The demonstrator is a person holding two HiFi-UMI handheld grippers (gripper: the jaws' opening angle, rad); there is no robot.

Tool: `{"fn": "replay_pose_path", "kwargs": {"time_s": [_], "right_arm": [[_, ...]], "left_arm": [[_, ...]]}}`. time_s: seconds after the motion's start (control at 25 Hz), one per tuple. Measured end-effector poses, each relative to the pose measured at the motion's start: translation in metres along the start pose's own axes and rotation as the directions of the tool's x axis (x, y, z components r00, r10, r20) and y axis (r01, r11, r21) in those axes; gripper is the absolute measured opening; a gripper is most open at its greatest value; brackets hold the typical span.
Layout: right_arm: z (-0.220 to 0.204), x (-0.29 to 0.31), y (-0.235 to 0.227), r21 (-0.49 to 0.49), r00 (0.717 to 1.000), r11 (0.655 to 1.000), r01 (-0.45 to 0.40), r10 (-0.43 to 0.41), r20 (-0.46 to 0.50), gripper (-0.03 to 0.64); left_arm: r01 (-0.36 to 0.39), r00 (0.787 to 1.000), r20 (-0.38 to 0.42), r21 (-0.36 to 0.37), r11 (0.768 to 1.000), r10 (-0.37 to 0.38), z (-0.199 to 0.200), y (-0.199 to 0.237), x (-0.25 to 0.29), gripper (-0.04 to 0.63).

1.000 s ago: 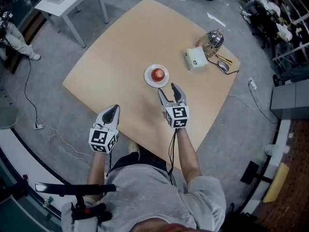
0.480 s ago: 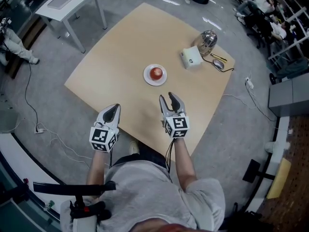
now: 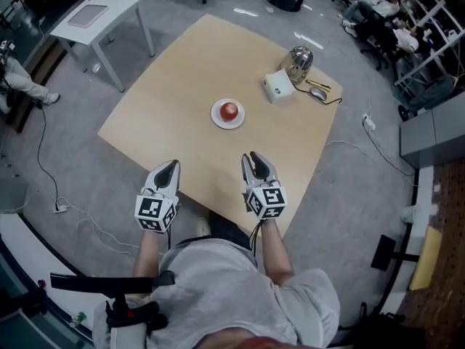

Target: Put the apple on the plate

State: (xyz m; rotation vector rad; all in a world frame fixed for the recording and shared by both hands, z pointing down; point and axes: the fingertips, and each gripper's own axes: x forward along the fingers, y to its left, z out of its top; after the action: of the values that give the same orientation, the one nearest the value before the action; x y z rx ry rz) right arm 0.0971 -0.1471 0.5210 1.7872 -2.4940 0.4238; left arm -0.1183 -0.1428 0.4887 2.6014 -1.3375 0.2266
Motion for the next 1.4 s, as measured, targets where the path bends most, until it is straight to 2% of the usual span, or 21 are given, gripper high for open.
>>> {"fn": "replay_pose_path", "kwargs": {"time_s": [0.4,0.8,1.4], "right_arm": [[0.009,-0.054,0.007,-0.034,0.997,0.998,0.055,-0.053,0.05,0.069],[0.003,-0.098,0.021,-0.045,0.992,0.994,0.098,-0.094,0.084,0.014],[-0.012,-0.125,0.045,-0.036,0.994,0.995,0.088,-0.085,0.07,0.008]], "left_arm": [[0.02,0.999,0.027,0.016,1.0,-0.021,0.008,-0.018,-0.02,0.018],[0.034,0.998,0.043,0.027,0.999,-0.035,0.003,-0.03,-0.048,0.018],[0.019,0.999,0.046,0.039,0.999,-0.021,-0.003,-0.027,-0.079,0.018]]}}
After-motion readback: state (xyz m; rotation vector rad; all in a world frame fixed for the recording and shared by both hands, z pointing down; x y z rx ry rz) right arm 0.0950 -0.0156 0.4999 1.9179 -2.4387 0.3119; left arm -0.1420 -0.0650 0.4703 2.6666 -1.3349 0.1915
